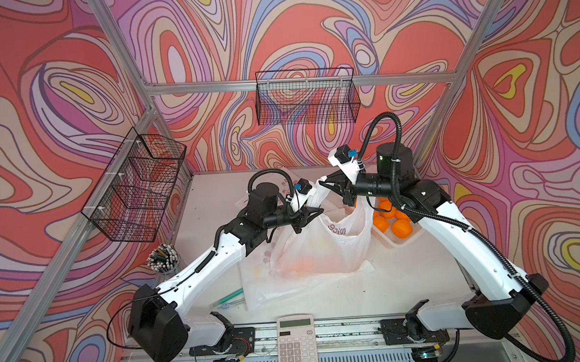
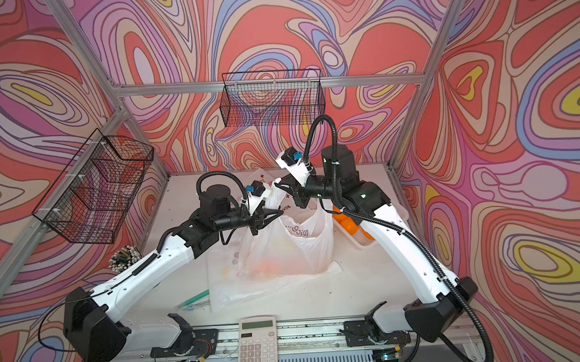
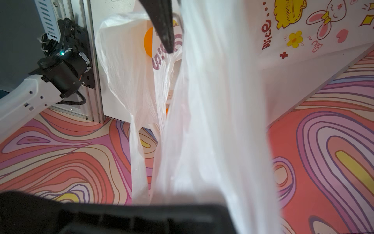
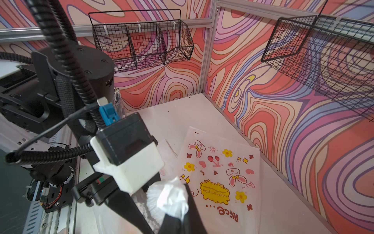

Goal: Place the oranges into plastic bags & tie knots
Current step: Adjust the plastic bag, then tie the plastic bag to the plastic bag.

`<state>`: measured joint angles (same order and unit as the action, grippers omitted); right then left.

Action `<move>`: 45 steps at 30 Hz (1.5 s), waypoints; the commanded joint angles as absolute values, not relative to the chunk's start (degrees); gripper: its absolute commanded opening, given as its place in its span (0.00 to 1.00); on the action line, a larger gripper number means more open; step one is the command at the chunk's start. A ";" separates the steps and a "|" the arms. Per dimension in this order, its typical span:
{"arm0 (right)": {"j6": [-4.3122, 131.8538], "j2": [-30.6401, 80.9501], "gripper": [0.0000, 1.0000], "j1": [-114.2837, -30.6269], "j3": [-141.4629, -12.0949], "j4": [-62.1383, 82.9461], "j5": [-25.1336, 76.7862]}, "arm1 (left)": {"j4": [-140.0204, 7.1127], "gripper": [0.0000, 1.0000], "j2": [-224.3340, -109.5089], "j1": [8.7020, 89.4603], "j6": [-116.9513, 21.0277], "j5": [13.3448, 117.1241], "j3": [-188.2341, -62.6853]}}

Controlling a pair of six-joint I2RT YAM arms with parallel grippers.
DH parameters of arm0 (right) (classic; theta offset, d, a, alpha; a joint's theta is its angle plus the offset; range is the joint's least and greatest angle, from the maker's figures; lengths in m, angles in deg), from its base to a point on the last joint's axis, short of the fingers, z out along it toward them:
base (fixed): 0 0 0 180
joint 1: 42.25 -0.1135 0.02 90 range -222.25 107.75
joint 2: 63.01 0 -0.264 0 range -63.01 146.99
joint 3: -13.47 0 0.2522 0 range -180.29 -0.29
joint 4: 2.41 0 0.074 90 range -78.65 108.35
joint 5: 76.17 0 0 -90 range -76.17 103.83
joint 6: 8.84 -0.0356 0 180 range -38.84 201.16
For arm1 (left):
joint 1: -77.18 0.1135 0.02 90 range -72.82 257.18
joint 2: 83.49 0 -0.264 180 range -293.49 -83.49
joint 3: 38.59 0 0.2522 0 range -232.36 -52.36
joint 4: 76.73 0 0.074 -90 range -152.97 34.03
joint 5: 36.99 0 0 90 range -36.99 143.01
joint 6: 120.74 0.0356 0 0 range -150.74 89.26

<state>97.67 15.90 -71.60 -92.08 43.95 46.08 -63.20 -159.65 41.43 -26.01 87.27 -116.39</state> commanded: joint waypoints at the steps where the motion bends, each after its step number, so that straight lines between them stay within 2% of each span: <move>1: 97.40 15.56 0.04 -71.74 -92.85 43.36 44.29 | -64.98 0.04 -159.39 41.32 -25.74 86.78 -116.70; 2: 97.25 15.40 0.09 -71.81 -93.20 43.26 43.80 | -64.84 0.00 -159.34 41.32 -25.83 86.76 -116.61; 4: 97.41 14.63 0.21 -71.78 -94.60 43.56 42.56 | -64.69 0.00 -159.25 41.45 -26.08 86.47 -116.17; 7: 97.94 12.01 0.49 -71.76 -95.09 42.69 38.04 | -66.21 0.00 -158.86 43.39 -28.67 88.43 -114.42; 10: 97.94 7.87 0.72 -71.48 -92.21 40.54 32.37 | -71.42 0.00 -158.32 47.11 -33.12 93.03 -111.11; 12: 97.48 4.49 0.85 -70.69 -89.17 39.32 30.06 | -75.06 0.00 -158.11 49.54 -35.74 96.15 -109.00; 15: 96.03 -0.37 0.96 -68.24 -83.67 37.96 28.86 | -76.38 0.00 -157.69 51.38 -36.20 97.23 -107.46; 22: 90.98 -7.18 0.98 -56.36 -71.93 35.92 38.77 | -78.14 0.00 -157.41 53.99 -37.76 98.35 -105.59; 28: 87.76 -7.55 0.98 -48.90 -63.61 31.06 50.43 | -79.32 0.00 -157.50 54.82 -38.73 98.72 -104.52; 33: 82.14 -7.12 0.98 -42.60 -55.39 21.70 60.48 | -79.63 0.00 -157.50 55.52 -38.87 98.80 -103.82; 45: 71.09 3.17 0.96 -41.20 -43.88 -0.61 69.23 | -80.29 0.00 -158.02 55.73 -39.19 99.81 -103.89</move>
